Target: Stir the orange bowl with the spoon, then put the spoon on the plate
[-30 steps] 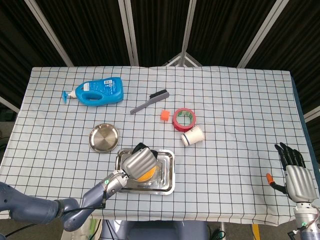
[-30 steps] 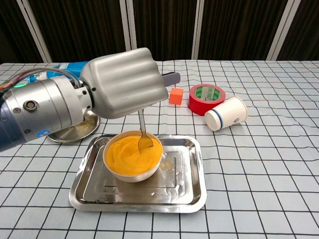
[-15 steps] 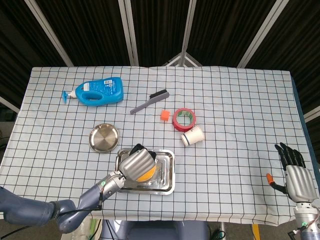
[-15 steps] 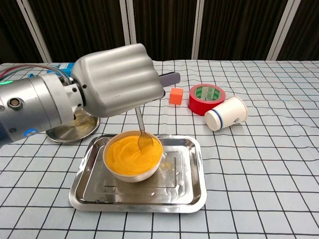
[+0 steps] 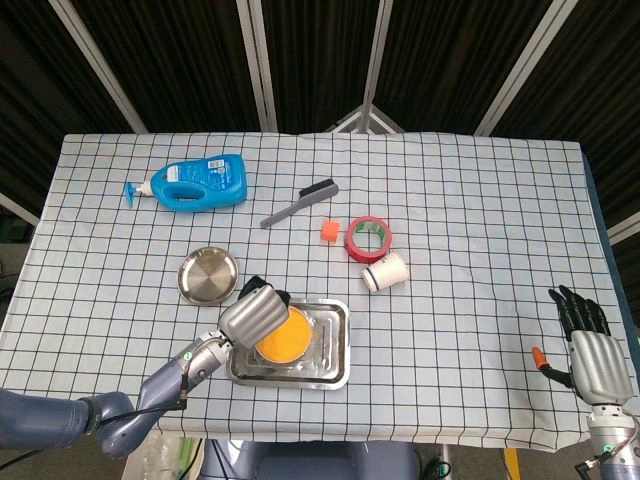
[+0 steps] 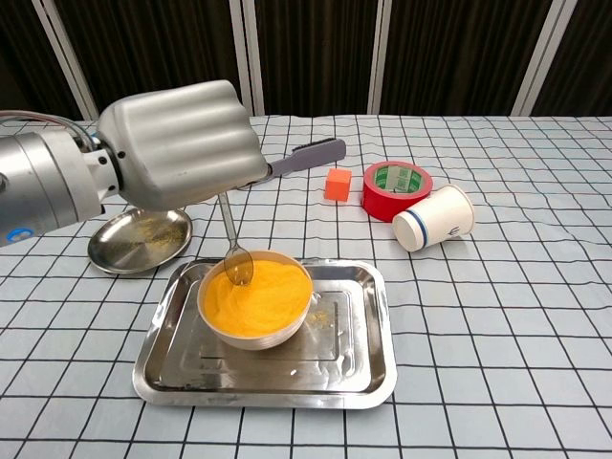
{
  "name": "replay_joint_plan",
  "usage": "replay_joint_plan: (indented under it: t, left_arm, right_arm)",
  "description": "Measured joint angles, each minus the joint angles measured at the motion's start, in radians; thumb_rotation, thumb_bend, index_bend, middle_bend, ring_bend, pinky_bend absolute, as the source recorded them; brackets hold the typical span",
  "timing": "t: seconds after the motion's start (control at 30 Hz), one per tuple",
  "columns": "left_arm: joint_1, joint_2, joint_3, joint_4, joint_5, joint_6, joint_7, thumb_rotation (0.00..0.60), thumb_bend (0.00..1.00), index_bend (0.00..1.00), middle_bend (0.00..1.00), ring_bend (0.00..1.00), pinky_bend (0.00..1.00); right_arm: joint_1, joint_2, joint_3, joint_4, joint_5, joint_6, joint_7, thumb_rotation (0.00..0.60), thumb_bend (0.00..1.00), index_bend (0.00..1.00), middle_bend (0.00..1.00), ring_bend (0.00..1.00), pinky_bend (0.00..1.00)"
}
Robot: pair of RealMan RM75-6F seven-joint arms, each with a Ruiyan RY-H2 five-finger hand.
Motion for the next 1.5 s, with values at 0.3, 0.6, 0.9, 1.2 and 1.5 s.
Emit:
replay_joint_plan:
  t: [0.3,0.6,0.9,1.2,1.5]
  left_arm:
    - [0.008,-0.042,-0.014,0.017,-0.004,-0.014,-0.005,0.6,0.58,0.81,1.0,1.0,1.0]
    - [0.015,-0.097,-0.029,0.031,-0.011,-0.019,0.016,0.6,0.58,0.81,1.0,1.0,1.0]
    - [0.024,-0.138,-0.061,0.022,-0.007,0.011,0.033,0.6,0.58,0.81,1.0,1.0,1.0]
    - [0.028,-0.159,-0.076,0.002,-0.009,0.019,0.053,0.6,0.58,0.81,1.0,1.0,1.0]
    - [0.038,-0.143,-0.062,-0.027,0.001,0.018,0.062,0.6,0.58,0.81,1.0,1.0,1.0]
  right_arm:
    - [0.0,0.0,0.0,0.0,-0.003,0.003,0.0,0.6,0.39,0.0,0.0,0.0,0.0]
    - [-0.001,0.0,0.0,0.0,-0.003,0.003,-0.001,0.6,0.39,0.0,0.0,0.0,0.0]
    - [-0.001,0.0,0.0,-0.001,-0.004,0.005,-0.002,0.6,0.39,0.0,0.0,0.0,0.0]
    - [-0.002,0.0,0.0,-0.001,-0.006,0.008,0.001,0.6,0.39,0.0,0.0,0.0,0.0]
    - [-0.002,0.0,0.002,0.0,-0.002,0.007,0.008,0.6,0.39,0.0,0.0,0.0,0.0]
